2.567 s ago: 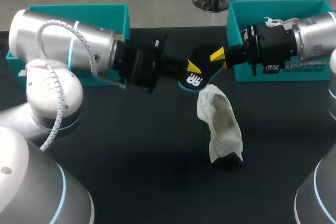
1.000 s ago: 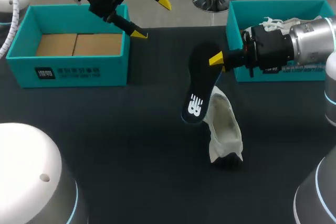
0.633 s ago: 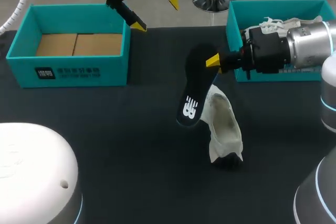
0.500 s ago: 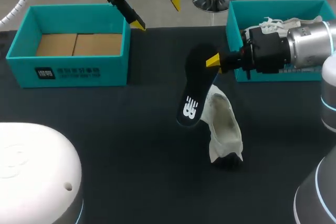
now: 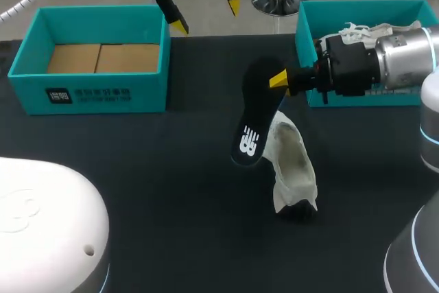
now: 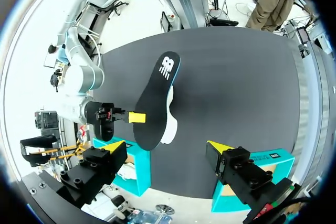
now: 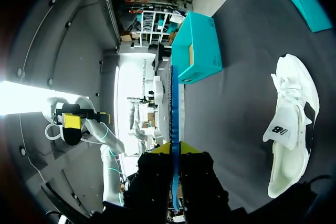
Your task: Take the shoe out of the shoebox, open the shoe tongue, remove and reinsert the insole, then place the shoe into the shoebox
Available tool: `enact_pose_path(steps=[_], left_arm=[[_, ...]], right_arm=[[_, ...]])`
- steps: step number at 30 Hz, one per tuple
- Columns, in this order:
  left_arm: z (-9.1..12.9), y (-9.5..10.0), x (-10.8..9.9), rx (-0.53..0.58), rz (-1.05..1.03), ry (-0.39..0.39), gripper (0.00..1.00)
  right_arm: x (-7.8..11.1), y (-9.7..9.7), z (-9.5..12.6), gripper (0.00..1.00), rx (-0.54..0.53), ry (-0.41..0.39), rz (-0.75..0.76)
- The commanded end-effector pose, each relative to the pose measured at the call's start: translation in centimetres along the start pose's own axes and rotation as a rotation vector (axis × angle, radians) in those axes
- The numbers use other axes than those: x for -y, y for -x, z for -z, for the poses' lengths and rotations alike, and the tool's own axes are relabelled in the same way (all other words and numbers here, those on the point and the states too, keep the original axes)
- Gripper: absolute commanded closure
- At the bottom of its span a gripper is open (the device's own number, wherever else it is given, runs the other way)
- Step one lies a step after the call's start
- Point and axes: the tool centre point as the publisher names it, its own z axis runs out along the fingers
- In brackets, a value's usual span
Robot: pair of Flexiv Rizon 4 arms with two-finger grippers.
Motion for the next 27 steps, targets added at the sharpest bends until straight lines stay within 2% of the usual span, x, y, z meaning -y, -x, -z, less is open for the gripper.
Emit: enact_pose_path(steps=[1,23,27], left_arm=[[0.04,0.05,-0.05,-0.004,0.0,0.0,0.0],[0.04,0.05,-0.05,-0.004,0.0,0.0,0.0],[0.21,-0.23,-0.2,0.033,0.029,0.002,0.0]], right_arm=[[-0.05,0.03,-0.16,1.0,0.001,0.001,0.0],[-0.05,0.03,-0.16,1.0,0.001,0.001,0.0],[-0.05,0.03,-0.16,1.0,0.001,0.001,0.0]])
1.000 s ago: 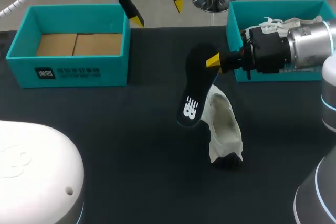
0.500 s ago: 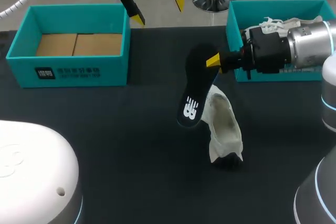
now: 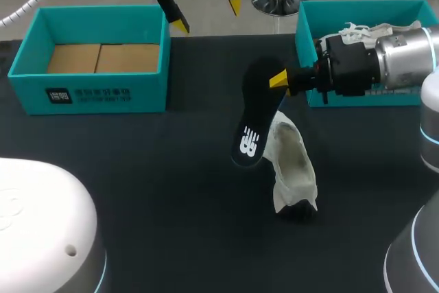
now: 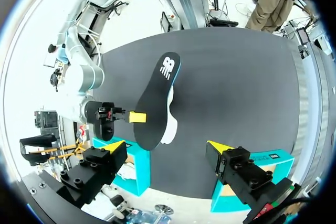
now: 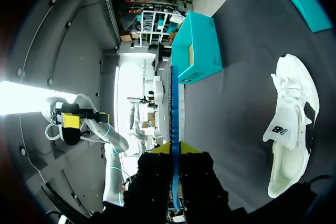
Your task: Take the shoe out of the shoebox, open the shoe tongue, remove and reinsert the insole, then place the shoe into the shoebox
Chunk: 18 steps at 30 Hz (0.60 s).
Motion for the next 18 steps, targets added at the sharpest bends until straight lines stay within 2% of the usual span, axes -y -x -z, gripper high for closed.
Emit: enact_pose_path(steps=[1,7,12,18], left_arm=[[0.2,-0.5,-0.1,0.053,0.022,-0.004,0.0],[0.9,-2.1,-0.1,0.281,0.085,-0.042,0.0],[0.8,-3.8,1.2,0.496,0.125,-0.117,0.0],[-0.1,-5.1,2.9,0.668,0.12,-0.147,0.0]], right_arm=[[-0.1,0.0,-0.2,1.0,0.0,0.0,0.0],[-0.1,0.0,-0.2,1.0,0.0,0.0,0.0],[-0.1,0.0,-0.2,1.0,0.0,0.0,0.0],[-0.1,0.0,-0.2,1.0,0.0,0.0,0.0]])
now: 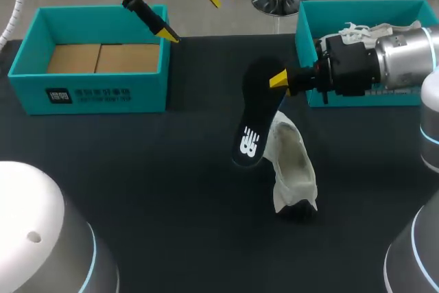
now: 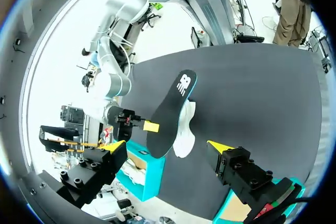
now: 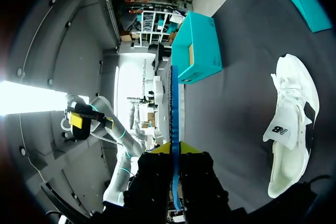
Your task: Take the shoe out of the shoebox, open the shoe tongue, remove and reinsert the insole, then place the shoe into the shoebox
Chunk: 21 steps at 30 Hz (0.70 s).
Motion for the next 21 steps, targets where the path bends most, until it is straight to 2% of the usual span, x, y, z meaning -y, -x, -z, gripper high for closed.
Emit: enact_pose_path(steps=[1,6,9,13,15,21], left_arm=[[-0.6,-3.0,1.0,0.399,-0.01,-0.029,0.0],[-0.7,-3.8,1.4,0.491,-0.005,-0.025,0.0],[-0.9,-4.1,1.5,0.507,-0.001,-0.016,0.0],[-1.1,-4.3,1.6,0.501,0.021,0.005,0.0],[-1.4,-4.2,1.3,0.46,0.096,0.016,0.0],[-1.4,-4.2,1.3,0.46,0.096,0.016,0.0]], right_arm=[[-0.1,0.0,-0.2,1.0,0.0,0.0,0.0],[-0.1,0.0,-0.2,1.0,0.0,0.0,0.0],[-0.1,0.0,-0.2,1.0,0.0,0.0,0.0],[-0.1,0.0,-0.2,1.0,0.0,0.0,0.0],[-0.1,0.0,-0.2,1.0,0.0,0.0,0.0],[-0.1,0.0,-0.2,1.0,0.0,0.0,0.0]])
